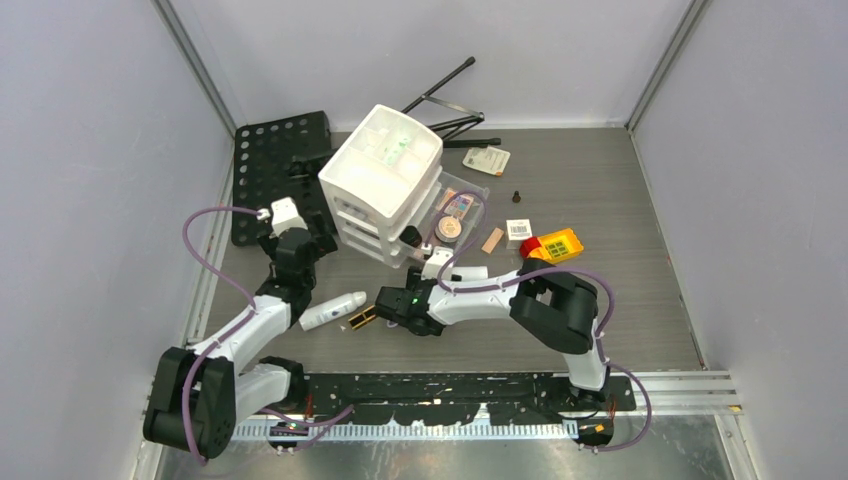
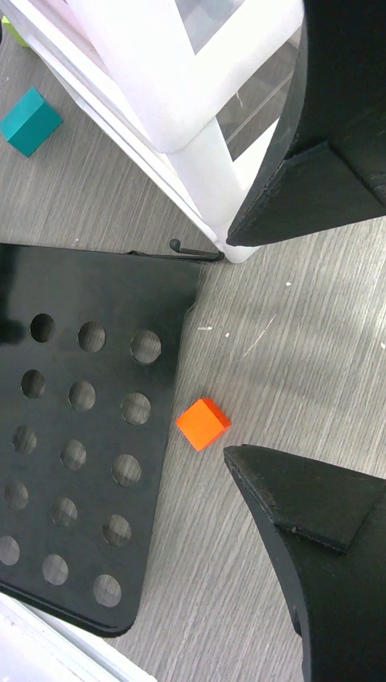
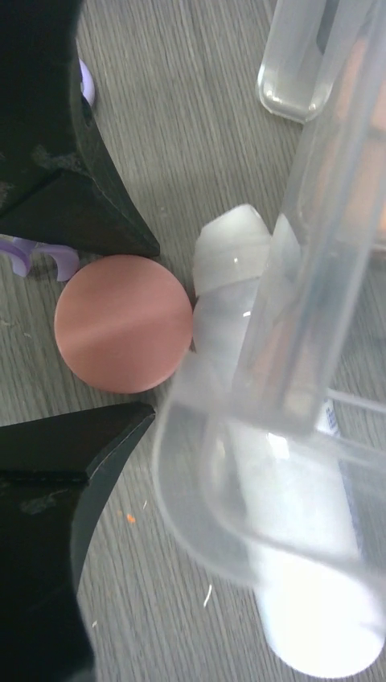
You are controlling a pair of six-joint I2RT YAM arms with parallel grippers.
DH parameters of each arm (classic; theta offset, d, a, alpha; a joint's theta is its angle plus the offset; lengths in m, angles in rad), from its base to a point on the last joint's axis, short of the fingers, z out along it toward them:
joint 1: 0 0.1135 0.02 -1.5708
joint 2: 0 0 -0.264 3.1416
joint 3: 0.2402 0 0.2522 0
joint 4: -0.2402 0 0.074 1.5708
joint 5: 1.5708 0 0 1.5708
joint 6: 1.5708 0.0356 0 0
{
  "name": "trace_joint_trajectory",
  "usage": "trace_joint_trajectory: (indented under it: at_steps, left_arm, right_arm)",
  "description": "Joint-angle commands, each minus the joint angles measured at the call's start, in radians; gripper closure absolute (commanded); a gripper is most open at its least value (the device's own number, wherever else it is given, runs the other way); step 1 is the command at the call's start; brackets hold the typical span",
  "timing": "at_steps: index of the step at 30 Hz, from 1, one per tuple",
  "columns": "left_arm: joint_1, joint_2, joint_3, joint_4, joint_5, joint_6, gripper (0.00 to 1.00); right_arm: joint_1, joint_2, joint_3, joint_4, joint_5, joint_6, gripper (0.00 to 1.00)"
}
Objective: Organize the makeup
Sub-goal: Pick up the makeup from the center of the board.
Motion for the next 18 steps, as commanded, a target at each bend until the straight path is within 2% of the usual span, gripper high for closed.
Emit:
trace_joint_trajectory:
  at_steps: [1,2,5,8,14,18]
  left_arm:
    - [0.0,0.008,0.031,0.04,-0.003,-0.013,0.04]
    - [0.0,0.007,0.03,0.04,-0.002,-0.014,0.04]
    - [0.0,0.007,0.031,0.038,-0.004,-0.014,0.04]
    - [0.0,0.007,0.031,0.038,-0.004,-0.014,0.04]
    - [0.0,0.007,0.032,0.038,-0.004,-0.012,0.04]
    - [0.0,0.007,0.031,0.038,-0.005,-0.012,0.04]
  right_arm:
    - [0.003,-0.053,-0.012,-0.043,0.059,0.031,0.31]
    - [0.003,-0.052,-0.01,-0.043,0.055,0.03,0.31]
    - [0.004,-0.046,-0.004,-0.043,0.049,0.026,0.2]
    - [0.001,-0.038,-0.004,-0.043,0.04,0.028,0.19]
    - [-0.006,-0.047,-0.013,-0.04,0.033,0.028,0.31]
    - [-0.007,-0.076,-0.029,-0.039,0.044,0.026,0.43]
